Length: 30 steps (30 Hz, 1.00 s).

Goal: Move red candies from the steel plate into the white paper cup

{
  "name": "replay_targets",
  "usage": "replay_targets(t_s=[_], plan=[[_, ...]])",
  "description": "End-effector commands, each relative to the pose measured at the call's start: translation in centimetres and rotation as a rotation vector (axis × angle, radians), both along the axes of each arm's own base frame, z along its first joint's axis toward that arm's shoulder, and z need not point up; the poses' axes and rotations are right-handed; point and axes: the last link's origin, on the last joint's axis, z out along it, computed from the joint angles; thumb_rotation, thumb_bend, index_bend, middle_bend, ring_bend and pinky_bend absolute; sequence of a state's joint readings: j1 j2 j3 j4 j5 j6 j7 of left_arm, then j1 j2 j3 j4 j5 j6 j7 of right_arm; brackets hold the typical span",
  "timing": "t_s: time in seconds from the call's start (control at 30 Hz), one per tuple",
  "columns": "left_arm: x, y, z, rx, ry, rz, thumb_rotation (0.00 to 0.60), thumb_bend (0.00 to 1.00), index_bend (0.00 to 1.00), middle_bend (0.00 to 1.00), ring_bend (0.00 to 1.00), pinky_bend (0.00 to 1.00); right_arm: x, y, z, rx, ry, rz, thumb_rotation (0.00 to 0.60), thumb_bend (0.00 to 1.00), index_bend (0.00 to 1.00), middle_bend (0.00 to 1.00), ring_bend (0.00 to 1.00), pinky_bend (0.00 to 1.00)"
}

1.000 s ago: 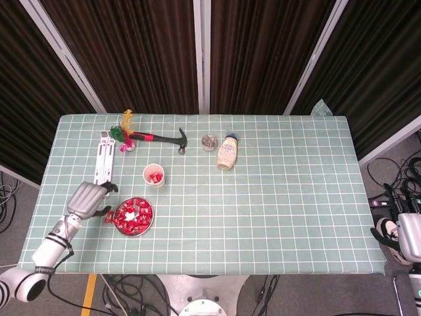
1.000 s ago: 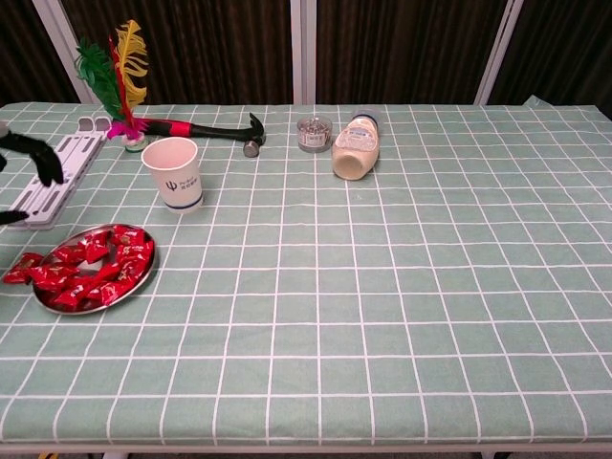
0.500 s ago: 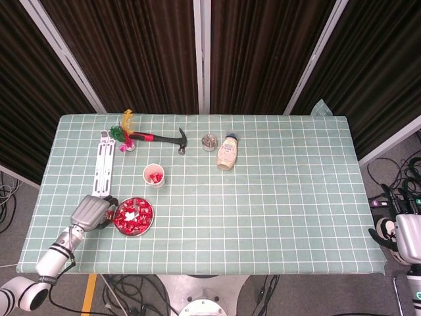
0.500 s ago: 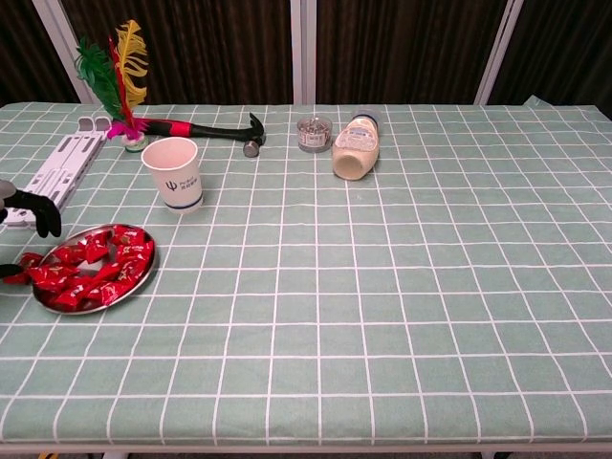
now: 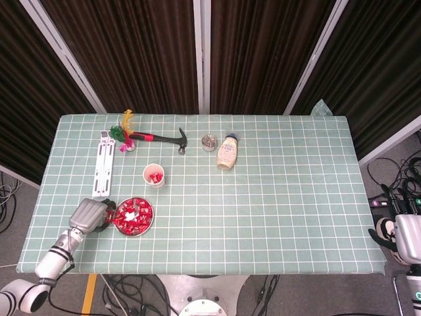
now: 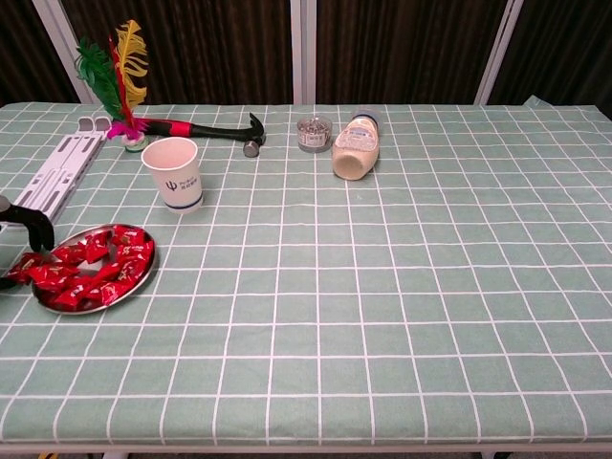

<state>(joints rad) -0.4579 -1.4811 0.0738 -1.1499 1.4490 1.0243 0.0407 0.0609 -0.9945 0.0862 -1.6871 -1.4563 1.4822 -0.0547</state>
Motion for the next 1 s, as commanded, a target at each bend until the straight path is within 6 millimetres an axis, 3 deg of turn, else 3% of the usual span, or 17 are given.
replay_targets(t_s=[0.03,0.73,1.0], plan=[[0.0,0.4,-0.2,0.002,0.005,-0.005,0.600,0.29,0.44,0.48,0.81,1.00,0.0,0.0,0.0,-0.001,0.000,-0.001,0.600,0.10,0.06,0.23,0.09,0.29],[-0.7,0.7,0.0,0.044,-0.029,0.004,0.600,0.34,0.62,0.65,0.84,1.00,0.1,0.0,0.0,0.000,0.000,-0.001,0.600,0.10,0.06,0.23,0.09,0.29],[1.1,1.7,2.6,0.109,-0.133,-0.014,0.600,0.35,0.62,0.66,0.84,1.00,0.1,0.1,0.1,-0.004,-0.001,0.003,0.600,0.10,0.06,0.23,0.09,0.29]])
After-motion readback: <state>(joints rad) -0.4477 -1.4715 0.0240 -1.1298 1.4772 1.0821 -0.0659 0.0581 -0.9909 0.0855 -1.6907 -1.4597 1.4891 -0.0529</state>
